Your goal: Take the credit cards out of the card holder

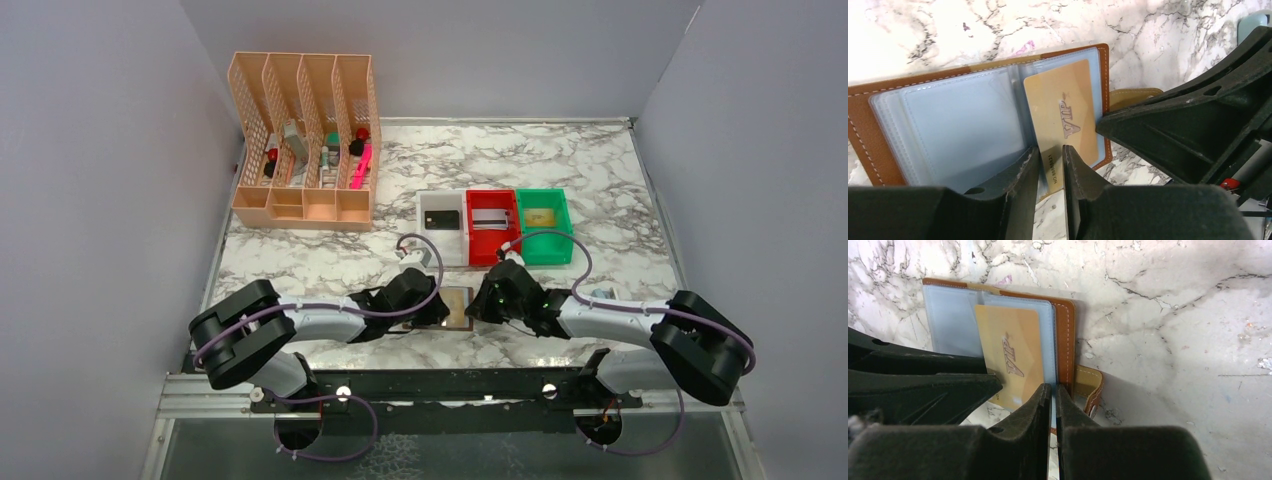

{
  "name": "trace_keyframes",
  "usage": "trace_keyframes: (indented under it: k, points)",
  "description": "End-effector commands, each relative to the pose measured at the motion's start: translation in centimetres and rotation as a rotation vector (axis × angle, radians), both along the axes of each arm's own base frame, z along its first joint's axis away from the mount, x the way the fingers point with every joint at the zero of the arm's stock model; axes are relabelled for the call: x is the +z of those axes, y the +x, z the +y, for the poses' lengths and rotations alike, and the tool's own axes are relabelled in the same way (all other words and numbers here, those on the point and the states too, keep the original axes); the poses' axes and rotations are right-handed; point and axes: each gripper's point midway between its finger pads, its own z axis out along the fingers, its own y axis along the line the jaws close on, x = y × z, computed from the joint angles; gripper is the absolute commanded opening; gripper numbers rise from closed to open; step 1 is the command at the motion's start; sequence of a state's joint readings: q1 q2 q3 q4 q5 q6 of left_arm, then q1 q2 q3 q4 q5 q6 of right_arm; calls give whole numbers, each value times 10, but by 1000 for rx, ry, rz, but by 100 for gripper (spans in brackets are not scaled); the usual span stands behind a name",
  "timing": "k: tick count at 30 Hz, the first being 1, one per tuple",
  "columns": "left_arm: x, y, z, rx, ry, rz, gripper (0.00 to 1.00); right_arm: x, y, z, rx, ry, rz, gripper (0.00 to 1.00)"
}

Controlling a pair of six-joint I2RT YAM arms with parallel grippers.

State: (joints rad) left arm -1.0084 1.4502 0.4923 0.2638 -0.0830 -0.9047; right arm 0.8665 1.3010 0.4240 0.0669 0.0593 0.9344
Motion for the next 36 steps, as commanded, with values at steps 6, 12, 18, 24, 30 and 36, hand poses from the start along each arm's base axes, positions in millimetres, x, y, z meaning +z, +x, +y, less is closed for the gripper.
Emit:
trace_keyframes:
  k: [6, 12, 18, 24, 30, 36]
  points:
    - [-1, -5, 16, 56, -30, 4, 14, -30, -18, -19, 11, -99, 89, 12]
    - [5, -3, 20, 61, -11, -15, 5, -31, -16, -20, 1, -107, 90, 12]
    - [8, 0, 32, 80, 32, -36, 3, -30, -14, -22, -9, -121, 85, 12]
    - [9, 2, 37, 81, 62, -45, 3, -19, -11, -13, 28, -95, 64, 12]
    - [12, 2, 32, 61, 61, -47, 3, 29, -7, 16, 187, 53, -78, 14]
    - [15, 4, 28, 50, 59, -50, 3, 62, -4, 42, 292, 132, -129, 20]
